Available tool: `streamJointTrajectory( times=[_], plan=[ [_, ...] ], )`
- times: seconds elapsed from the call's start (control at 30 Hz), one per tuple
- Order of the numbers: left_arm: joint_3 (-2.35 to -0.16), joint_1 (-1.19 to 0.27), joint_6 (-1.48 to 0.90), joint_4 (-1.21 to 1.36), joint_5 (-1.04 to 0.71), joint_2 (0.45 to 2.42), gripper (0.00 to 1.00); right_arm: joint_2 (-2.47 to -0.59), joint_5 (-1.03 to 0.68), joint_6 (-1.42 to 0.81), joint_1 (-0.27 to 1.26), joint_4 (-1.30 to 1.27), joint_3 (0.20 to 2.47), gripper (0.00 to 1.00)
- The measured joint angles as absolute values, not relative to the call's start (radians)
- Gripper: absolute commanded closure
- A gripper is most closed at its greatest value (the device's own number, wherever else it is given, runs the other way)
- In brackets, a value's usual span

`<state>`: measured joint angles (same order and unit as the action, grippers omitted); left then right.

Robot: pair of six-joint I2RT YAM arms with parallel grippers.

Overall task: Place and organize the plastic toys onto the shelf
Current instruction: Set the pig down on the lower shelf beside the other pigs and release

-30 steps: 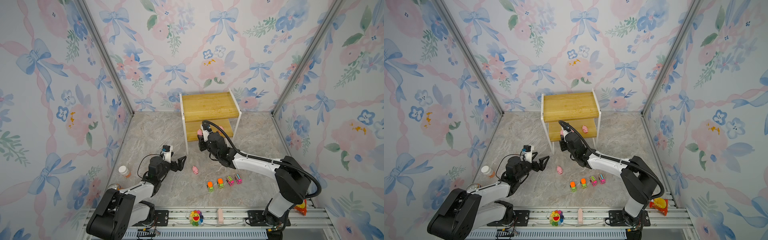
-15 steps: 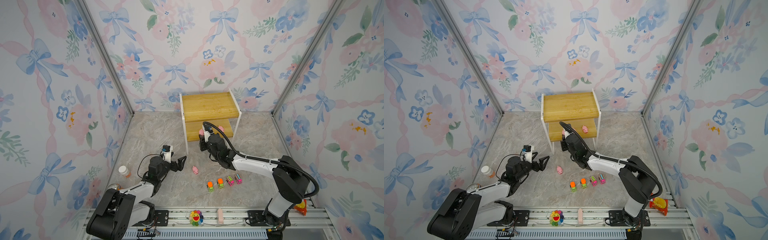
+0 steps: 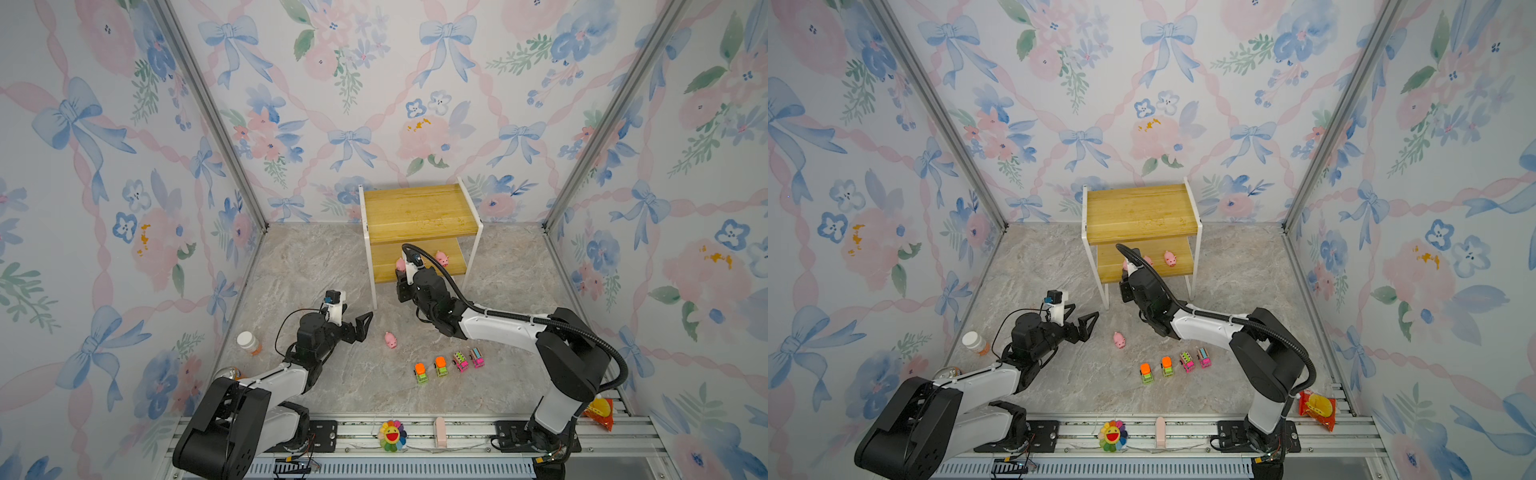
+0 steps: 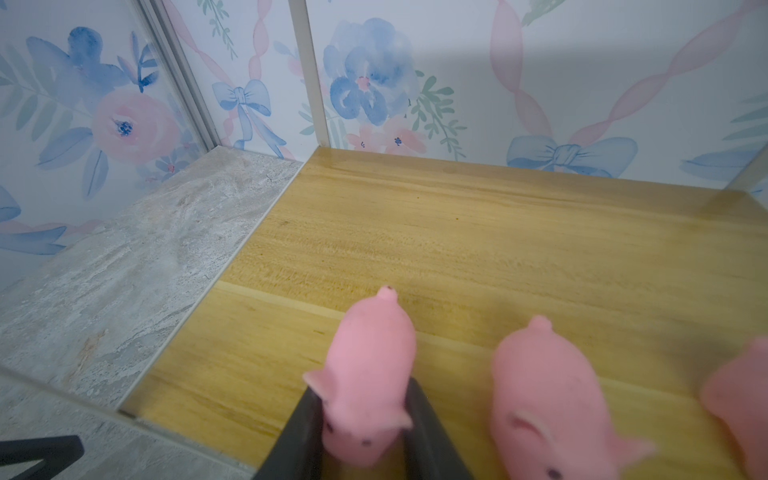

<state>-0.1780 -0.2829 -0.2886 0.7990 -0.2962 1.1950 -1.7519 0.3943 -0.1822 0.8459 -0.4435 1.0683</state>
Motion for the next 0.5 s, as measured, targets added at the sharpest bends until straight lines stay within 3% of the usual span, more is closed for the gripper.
streamJointTrajectory(
  times=[0.27,0.5],
  plan=[
    [-0.178,-0.283,-0.289,0.799,-0.296,1.195,0.02,-1.752,0.395,-0.175,0.846,-0.442,1.069,0.58],
    [-0.178,-0.283,-0.289,0.799,-0.296,1.195,0.02,-1.748,0.413,-0.152,0.847,-0.43,1.069,0.45]
  ],
)
